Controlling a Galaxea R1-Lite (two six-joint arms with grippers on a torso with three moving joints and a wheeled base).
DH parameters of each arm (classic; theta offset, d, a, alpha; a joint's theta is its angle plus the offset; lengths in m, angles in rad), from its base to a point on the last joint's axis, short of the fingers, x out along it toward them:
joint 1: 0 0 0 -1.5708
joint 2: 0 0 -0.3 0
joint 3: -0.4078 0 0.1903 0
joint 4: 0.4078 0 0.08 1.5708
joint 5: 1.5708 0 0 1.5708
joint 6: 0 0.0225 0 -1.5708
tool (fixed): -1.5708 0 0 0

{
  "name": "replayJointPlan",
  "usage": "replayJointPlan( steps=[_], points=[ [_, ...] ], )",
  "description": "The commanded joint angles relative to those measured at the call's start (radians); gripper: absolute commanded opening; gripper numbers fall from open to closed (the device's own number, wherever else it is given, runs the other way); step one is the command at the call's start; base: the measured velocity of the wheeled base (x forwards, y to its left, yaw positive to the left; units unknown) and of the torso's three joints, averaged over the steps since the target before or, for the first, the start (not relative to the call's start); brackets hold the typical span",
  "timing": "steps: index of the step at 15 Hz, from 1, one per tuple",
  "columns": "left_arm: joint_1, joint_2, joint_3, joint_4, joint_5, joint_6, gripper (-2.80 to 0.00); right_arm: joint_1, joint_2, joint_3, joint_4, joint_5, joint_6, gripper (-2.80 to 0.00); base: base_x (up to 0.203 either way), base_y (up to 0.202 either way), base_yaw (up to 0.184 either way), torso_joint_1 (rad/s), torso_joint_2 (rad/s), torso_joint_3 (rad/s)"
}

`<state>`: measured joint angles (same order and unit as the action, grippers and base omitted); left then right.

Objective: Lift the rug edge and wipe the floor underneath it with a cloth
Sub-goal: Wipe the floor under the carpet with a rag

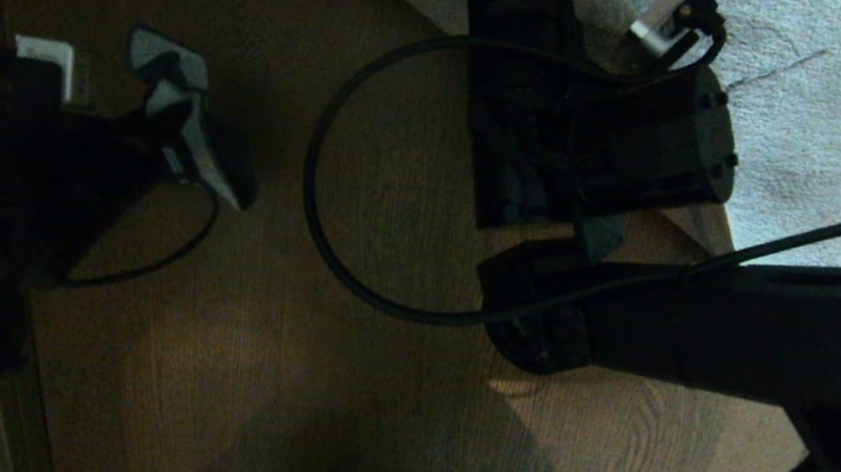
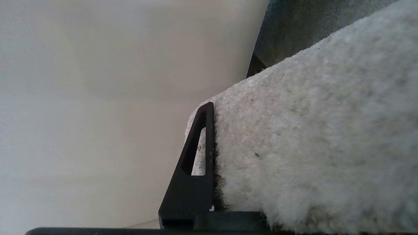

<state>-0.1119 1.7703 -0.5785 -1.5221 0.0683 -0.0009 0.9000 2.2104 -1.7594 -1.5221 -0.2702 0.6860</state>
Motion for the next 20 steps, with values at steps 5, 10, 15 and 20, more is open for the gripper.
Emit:
replayJointPlan(
  steps=[5,10,15,20],
  points=[
    [0.001,-0.074,0.069,-0.047,0.001,-0.001,-2.8,0.002,0.015,0.012,-0.048,-0.003,0.003,-2.8,0.0,0.0,0.0,0.0,0.0,0.0],
    [0.0,-0.162,0.263,-0.047,0.0,0.0,-2.8,0.002,0.02,0.011,-0.048,-0.006,0.003,-2.8,0.0,0.0,0.0,0.0,0.0,0.0],
    [0.0,-0.372,0.518,-0.041,-0.033,0.009,-2.8,0.004,0.019,0.009,-0.048,-0.007,0.001,-2.8,0.0,0.0,0.0,0.0,0.0,0.0],
    [0.008,-0.599,0.578,0.158,-0.035,0.052,-2.8,0.007,0.018,0.008,-0.048,-0.007,-0.005,-2.8,0.0,0.0,0.0,0.0,0.0,0.0]
  ],
)
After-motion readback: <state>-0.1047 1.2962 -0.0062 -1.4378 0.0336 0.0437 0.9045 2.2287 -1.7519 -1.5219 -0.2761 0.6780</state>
